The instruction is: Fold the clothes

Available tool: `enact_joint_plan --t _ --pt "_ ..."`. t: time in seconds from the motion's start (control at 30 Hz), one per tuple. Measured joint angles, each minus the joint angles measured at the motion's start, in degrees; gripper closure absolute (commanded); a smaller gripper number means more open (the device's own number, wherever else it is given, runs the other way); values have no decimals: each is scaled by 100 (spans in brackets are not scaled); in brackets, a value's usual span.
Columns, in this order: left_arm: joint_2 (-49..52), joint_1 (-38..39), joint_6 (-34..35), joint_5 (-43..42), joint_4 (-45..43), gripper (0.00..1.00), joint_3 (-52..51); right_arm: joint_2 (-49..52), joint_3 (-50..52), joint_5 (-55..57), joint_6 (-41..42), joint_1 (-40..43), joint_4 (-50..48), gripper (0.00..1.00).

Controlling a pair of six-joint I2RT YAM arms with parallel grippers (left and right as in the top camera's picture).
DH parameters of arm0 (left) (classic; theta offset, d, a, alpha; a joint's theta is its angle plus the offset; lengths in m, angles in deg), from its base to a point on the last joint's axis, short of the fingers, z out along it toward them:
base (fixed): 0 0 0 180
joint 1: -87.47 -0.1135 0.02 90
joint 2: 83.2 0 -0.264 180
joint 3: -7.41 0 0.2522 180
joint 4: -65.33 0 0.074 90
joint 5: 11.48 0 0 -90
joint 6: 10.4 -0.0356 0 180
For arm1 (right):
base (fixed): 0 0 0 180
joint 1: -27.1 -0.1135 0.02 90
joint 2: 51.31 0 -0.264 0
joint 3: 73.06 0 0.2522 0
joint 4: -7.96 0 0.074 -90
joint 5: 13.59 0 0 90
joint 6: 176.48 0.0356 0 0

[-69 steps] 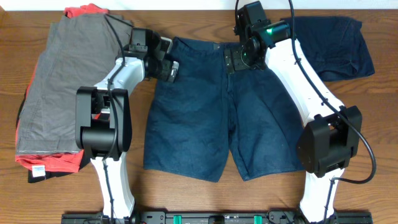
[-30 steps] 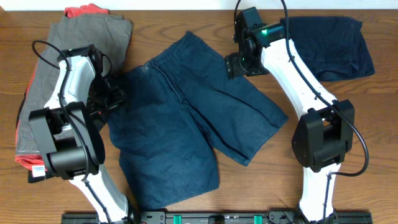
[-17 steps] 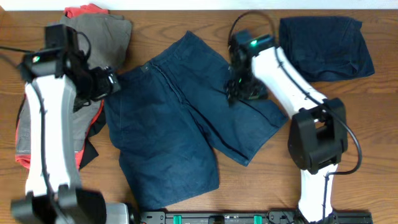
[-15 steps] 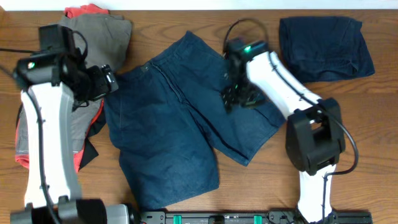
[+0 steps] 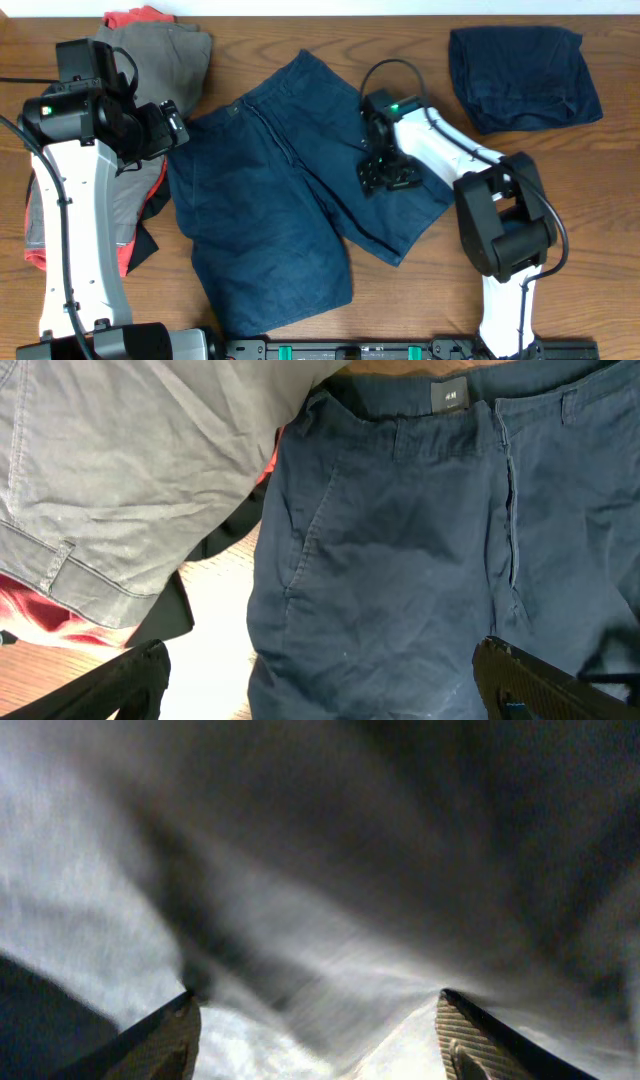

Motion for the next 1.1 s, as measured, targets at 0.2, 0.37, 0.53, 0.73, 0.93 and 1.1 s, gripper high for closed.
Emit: enact_joint_plan --t 0.2,0.37,0.53,0.73,0.93,1.1 --pt "0 0 -2 -44 -219 2 0 2 -11 -103 15 424 -452 31" --pt "15 35 -2 -114 -474 2 -4 122 -170 -94 15 605 -901 32" --pt "192 310 -2 -151 -684 2 -11 514 -717 142 -7 619 -1539 35" --pt "686 861 -2 -199 -1023 2 -17 1329 -1978 658 -48 614 -1674 34" --pt "1272 1110 -2 -201 -1198 2 -24 2194 -3460 1001 -70 632 -1478 34" --pt "1545 1110 -2 -197 -1250 2 -59 2549 -4087 1010 -83 743 -1460 32"
